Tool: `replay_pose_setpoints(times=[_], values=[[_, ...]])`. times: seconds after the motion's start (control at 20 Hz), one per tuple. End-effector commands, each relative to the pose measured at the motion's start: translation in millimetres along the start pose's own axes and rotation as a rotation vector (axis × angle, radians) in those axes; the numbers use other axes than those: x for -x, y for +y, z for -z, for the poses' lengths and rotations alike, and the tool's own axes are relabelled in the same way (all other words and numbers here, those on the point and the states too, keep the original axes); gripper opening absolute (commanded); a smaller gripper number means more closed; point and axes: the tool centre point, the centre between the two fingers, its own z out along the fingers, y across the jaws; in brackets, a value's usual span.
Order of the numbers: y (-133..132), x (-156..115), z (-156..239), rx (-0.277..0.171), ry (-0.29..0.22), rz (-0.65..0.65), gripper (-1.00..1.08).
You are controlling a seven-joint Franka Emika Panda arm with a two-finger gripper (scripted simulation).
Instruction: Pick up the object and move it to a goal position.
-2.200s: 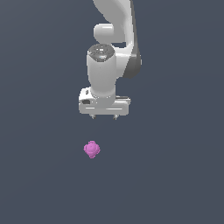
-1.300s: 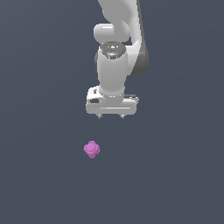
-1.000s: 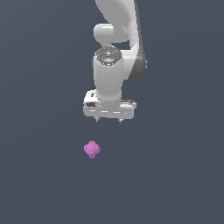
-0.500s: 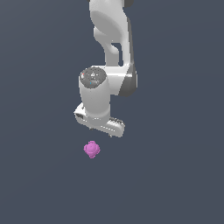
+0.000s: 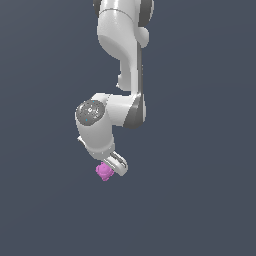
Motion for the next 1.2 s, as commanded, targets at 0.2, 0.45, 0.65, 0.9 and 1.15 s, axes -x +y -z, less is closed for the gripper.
replay_pose_setpoints(times=[0.2,0.45,0.65,0.9,1.15], values=[[4.2,-13.7,-14.2,0.002,-0.001,-0.091,1.0],[5.2,-14.9,-16.1,0.003,-0.002,-0.1,1.0],[5.2,-14.9,-23.0,0.003,-0.002,-0.101,1.0],[5.9,-14.6,-49.3,0.002,-0.001,-0.104,1.0],[6.1,-14.7,-67.1,0.002,-0.001,-0.106,1.0]])
